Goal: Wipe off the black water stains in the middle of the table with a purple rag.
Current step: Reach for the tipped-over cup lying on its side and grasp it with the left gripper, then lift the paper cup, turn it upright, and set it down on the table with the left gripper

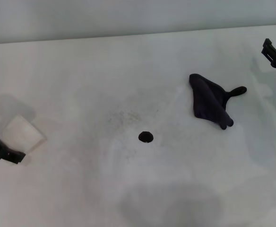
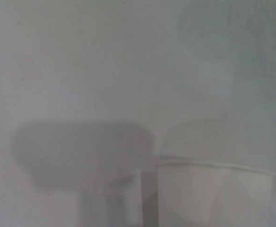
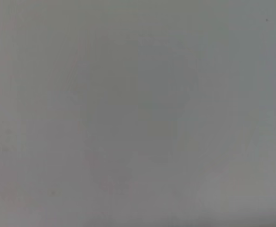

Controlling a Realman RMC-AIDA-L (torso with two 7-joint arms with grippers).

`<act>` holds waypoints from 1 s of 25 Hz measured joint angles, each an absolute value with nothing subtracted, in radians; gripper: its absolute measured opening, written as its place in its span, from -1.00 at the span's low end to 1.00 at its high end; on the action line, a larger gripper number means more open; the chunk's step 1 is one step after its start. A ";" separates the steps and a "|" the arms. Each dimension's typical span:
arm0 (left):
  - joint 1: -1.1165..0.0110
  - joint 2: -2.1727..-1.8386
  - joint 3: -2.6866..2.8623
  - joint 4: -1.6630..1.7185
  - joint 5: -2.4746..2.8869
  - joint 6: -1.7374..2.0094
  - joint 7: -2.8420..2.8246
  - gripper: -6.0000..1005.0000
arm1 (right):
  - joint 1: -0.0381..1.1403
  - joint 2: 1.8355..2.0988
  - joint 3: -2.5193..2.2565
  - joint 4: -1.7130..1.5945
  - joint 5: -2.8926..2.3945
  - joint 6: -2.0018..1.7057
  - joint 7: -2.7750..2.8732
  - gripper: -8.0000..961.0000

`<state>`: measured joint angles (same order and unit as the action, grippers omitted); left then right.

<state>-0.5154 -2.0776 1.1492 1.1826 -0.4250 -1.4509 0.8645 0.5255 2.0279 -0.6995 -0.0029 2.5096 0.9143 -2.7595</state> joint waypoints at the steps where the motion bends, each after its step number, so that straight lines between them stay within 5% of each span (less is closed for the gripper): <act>1: -0.516 -2.078 1.152 1.178 -0.425 -1.445 0.865 0.66 | 0.525 2.028 -0.700 -0.003 2.510 0.914 -2.759 0.79; 18: -0.499 -2.076 1.183 1.199 -0.527 -1.323 0.921 0.40 | 0.522 2.028 -0.698 -0.003 2.510 0.929 -2.758 0.79; 25: -0.394 -2.078 1.264 1.189 -0.810 -1.072 1.086 0.32 | 0.520 2.028 -0.698 -0.003 2.510 0.944 -2.757 0.79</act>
